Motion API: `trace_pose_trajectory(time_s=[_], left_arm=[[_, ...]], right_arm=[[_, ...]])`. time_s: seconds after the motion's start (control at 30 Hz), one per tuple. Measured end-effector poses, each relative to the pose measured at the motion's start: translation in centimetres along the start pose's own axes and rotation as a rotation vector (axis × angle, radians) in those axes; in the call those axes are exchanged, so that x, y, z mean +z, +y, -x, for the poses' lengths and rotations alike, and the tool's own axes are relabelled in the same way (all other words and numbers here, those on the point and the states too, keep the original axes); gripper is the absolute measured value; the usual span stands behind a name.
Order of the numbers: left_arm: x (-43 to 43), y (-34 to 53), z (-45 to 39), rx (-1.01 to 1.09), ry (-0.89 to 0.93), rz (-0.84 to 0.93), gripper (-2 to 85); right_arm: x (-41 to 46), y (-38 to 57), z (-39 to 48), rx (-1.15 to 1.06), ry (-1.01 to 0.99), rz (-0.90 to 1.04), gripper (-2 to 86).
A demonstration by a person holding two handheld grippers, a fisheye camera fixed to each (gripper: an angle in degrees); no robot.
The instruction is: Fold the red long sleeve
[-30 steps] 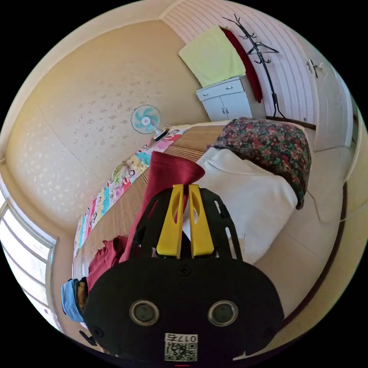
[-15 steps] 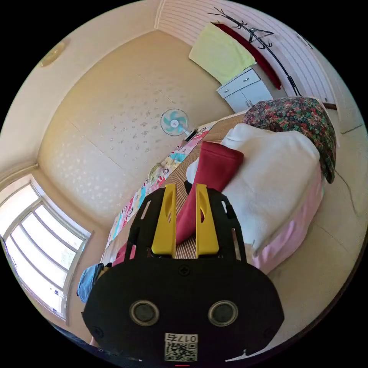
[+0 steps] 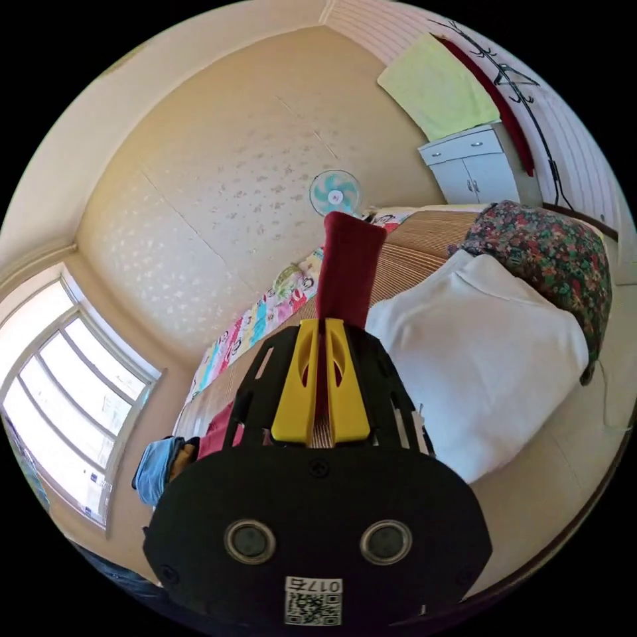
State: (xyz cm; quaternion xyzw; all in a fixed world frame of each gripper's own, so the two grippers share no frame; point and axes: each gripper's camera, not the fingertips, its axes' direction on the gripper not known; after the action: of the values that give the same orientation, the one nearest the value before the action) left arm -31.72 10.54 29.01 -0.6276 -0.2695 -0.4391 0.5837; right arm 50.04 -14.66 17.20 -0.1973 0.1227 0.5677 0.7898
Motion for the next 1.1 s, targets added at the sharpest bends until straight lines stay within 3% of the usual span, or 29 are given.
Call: trace_pose_trajectory(time_s=[0.13,0.27,0.37,0.53,0.7,0.8,0.87,0.93,1.03,1.1], left_arm=[[-0.2,-0.5,1.3,-0.051,0.047,0.003,-1.0],[-0.5,-1.3,1.4,-0.044,0.043,0.015,-1.0],[-0.7,-1.6,1.5,-0.045,0.041,0.012,-1.0],[-1.2,-1.7,2.2,-0.064,0.064,0.000,-1.0],[-1.9,-1.4,3.3,-0.076,0.096,-0.011,-1.0],[-2.2,-1.4,4.0,-0.088,0.117,-0.009,-1.0],[-2.4,-1.4,4.1,-0.073,0.130,-0.011,-1.0],[-2.4,-1.3,3.9,-0.060,0.145,-0.008,-1.0],[-2.2,-1.0,3.2,-0.011,0.154,0.003,-1.0],[-1.9,-0.7,2.8,0.020,0.147,0.021,-1.0]], right_arm=[[-1.3,6.2,-10.4,0.214,0.135,0.021,1.8],[-4.0,11.1,-15.9,0.291,-0.105,-0.108,2.5],[-3.7,11.4,-16.0,0.253,-0.085,-0.108,4.8],[0.1,7.5,-12.5,0.166,0.080,-0.044,11.1],[5.0,4.9,-11.9,0.168,0.359,0.025,7.4],[5.1,3.0,-8.3,0.199,0.463,0.012,4.3],[4.1,2.3,-3.1,0.014,0.397,-0.110,2.5],[3.2,1.1,4.0,-0.075,0.456,-0.277,1.3],[4.8,0.1,11.0,-0.192,0.242,-0.310,1.0],[9.2,0.1,17.6,-0.305,0.106,-0.199,1.1]])
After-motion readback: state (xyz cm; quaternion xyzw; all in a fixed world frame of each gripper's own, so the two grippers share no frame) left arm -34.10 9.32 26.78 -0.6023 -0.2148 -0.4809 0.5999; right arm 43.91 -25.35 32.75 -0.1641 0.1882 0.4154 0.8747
